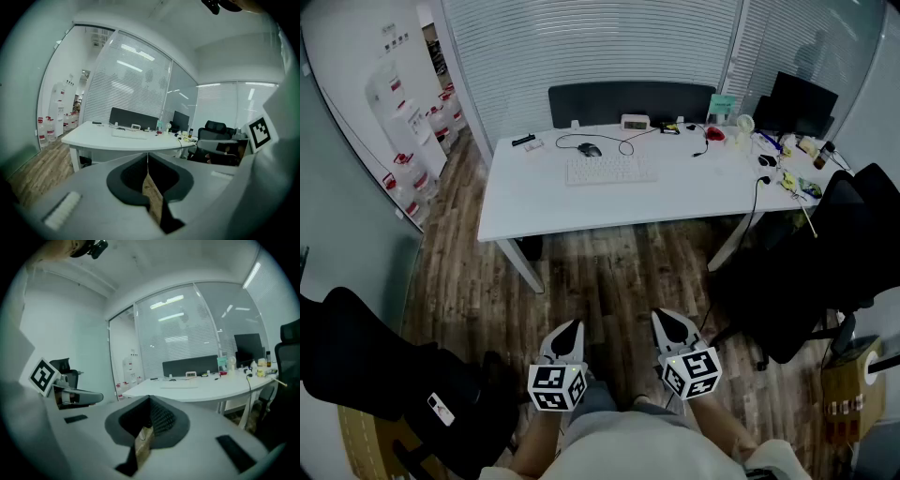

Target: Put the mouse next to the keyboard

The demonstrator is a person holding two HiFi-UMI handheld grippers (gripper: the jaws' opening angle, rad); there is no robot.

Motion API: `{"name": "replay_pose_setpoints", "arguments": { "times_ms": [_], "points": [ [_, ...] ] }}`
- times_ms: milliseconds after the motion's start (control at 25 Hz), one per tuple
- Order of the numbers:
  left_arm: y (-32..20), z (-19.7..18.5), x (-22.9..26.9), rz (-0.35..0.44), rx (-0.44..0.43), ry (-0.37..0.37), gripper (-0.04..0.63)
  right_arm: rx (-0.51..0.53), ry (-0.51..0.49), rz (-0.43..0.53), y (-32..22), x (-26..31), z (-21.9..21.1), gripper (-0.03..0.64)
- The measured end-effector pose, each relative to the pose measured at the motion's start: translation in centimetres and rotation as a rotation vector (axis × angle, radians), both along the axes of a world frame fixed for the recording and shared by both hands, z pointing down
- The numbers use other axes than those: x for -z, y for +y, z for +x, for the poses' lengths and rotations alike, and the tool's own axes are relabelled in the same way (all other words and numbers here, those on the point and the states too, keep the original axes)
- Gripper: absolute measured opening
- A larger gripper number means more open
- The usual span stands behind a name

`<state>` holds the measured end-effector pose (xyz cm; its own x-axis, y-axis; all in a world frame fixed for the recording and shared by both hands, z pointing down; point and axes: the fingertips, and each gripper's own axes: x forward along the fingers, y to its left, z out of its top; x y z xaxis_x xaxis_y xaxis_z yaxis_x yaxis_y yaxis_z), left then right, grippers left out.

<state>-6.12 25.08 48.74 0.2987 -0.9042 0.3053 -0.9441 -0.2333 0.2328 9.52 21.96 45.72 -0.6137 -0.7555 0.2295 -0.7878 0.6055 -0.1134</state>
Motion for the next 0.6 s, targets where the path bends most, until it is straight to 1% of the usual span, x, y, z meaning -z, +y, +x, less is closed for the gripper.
{"name": "replay_pose_setpoints", "arguments": {
  "times_ms": [120, 280, 440, 600],
  "points": [
    [2.6, 3.0, 0.3, 0.008, 0.025, -0.010, 0.012, 0.021, -0.017, 0.027, 2.7, 0.7, 3.0, 0.000],
    [5.3, 6.6, 0.5, 0.005, 0.065, 0.007, 0.012, 0.026, -0.035, 0.035, 4.4, 0.9, 6.7, 0.000],
    [7.0, 8.4, 0.6, -0.006, 0.072, -0.001, 0.012, 0.025, -0.055, 0.038, 5.1, 1.3, 8.5, 0.000],
    [6.8, 9.4, 1.4, 0.018, 0.061, -0.011, 0.012, 0.024, -0.068, 0.062, 5.0, 1.8, 9.5, 0.000]
  ]
}}
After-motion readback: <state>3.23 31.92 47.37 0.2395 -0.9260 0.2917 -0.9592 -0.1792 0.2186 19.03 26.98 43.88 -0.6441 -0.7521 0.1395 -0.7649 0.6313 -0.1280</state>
